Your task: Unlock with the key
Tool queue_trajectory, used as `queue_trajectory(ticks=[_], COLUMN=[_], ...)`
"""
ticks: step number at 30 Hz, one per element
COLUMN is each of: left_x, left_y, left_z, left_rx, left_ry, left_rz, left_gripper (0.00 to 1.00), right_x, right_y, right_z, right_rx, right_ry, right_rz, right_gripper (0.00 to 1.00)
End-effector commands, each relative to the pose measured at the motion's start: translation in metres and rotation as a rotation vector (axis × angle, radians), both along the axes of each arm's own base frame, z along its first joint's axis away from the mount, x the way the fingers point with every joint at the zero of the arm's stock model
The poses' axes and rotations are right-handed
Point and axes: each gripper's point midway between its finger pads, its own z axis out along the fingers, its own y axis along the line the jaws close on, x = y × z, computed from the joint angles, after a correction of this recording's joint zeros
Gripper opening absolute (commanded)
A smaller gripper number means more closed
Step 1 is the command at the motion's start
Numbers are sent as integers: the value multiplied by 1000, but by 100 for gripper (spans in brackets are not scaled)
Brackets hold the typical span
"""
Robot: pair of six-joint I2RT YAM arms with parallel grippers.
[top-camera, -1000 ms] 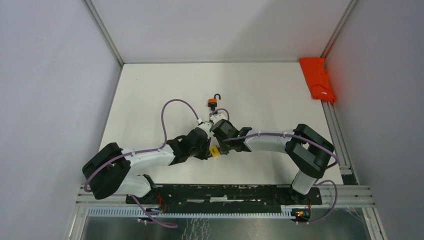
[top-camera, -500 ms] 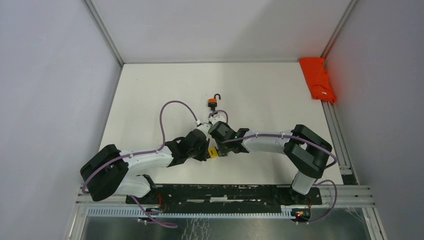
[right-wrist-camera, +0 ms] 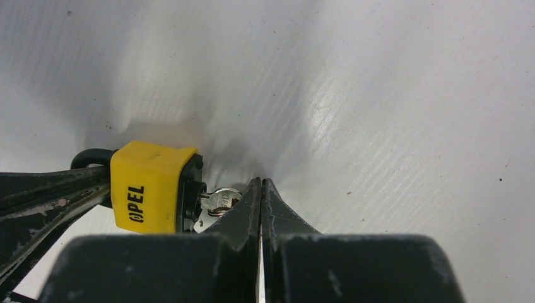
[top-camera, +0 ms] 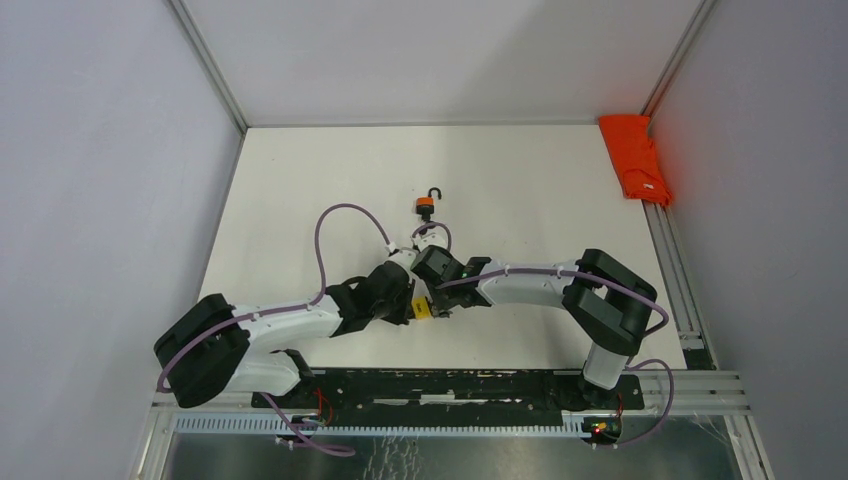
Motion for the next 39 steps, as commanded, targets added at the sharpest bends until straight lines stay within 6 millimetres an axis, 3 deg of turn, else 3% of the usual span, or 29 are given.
queue_trajectory(ticks=[1,8,24,30,32,39], left_x=[18,19,26,31,31,32], left_y=[-45,-48,-50,-46,-47,-48], left_z=[32,33,44,51,52,52], left_rx=[-154,-168,-184,-165,-163,-158], left_ry=[-94,-97,-129,-154,-156,-150], left_rz=[-85,-80,-59,-50,-52,-57], left_gripper=[2,2,2,2,2,2], right_x=[-146,-158,-192,-171,-163,-119], right_y=[71,63,94,83,75,21], right_z=[-4,-8,10,15,17,33], right_rx=[83,80,120,60,50,64], right_ry=[164,184,169,99,87,-24], right_rz=[712,743,879,781,726,453], right_gripper=[0,0,0,0,6,14])
